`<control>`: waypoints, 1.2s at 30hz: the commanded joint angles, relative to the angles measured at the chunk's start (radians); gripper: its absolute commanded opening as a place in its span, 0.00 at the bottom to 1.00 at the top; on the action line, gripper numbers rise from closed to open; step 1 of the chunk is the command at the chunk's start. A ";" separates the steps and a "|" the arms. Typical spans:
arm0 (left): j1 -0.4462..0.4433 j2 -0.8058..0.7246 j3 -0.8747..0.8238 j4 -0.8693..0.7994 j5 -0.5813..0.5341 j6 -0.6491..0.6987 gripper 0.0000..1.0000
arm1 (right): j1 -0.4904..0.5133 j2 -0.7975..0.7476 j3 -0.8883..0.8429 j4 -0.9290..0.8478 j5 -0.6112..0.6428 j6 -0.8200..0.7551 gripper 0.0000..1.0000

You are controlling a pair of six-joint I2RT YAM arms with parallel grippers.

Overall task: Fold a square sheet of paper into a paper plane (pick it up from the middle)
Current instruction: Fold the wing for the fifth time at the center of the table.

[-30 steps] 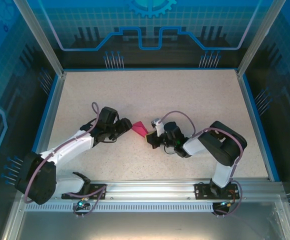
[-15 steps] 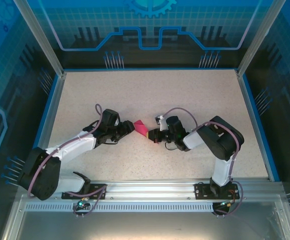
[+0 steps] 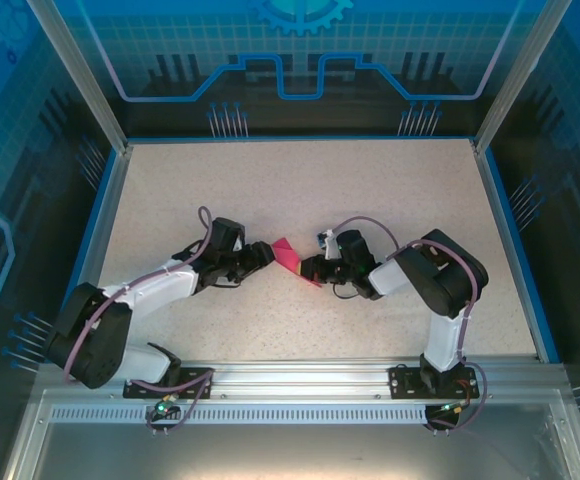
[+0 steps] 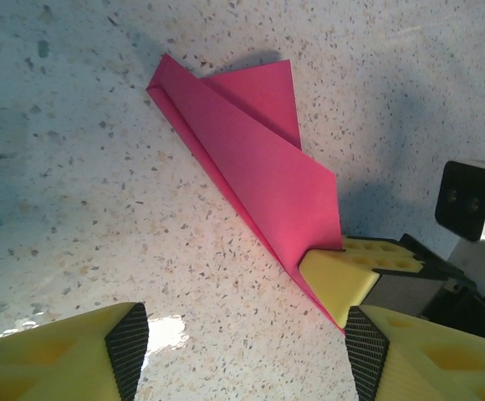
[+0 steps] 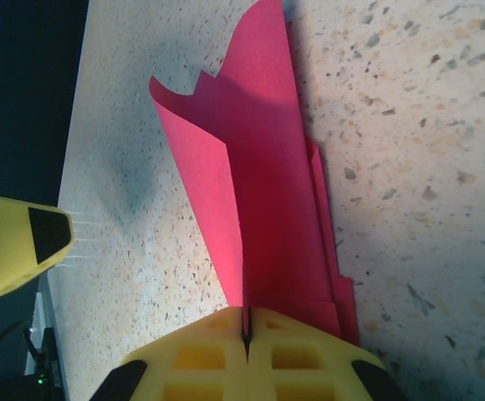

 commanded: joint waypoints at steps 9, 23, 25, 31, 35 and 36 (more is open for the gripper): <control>-0.022 0.082 0.022 0.103 0.074 0.067 0.50 | -0.041 0.030 0.010 -0.067 -0.008 0.102 0.00; -0.039 0.248 0.116 0.187 0.121 0.111 0.27 | -0.056 0.064 0.009 -0.108 -0.003 0.105 0.00; -0.038 0.271 0.129 0.190 0.121 0.122 0.23 | -0.056 0.067 0.009 -0.114 -0.004 0.096 0.00; -0.038 0.331 0.160 0.215 0.130 0.131 0.20 | -0.056 0.082 0.015 -0.118 -0.011 0.086 0.00; -0.039 0.355 0.174 0.226 0.140 0.134 0.21 | -0.057 0.086 0.014 -0.117 -0.014 0.084 0.00; -0.038 0.360 0.177 0.224 0.140 0.137 0.20 | -0.058 0.087 0.014 -0.119 -0.014 0.083 0.00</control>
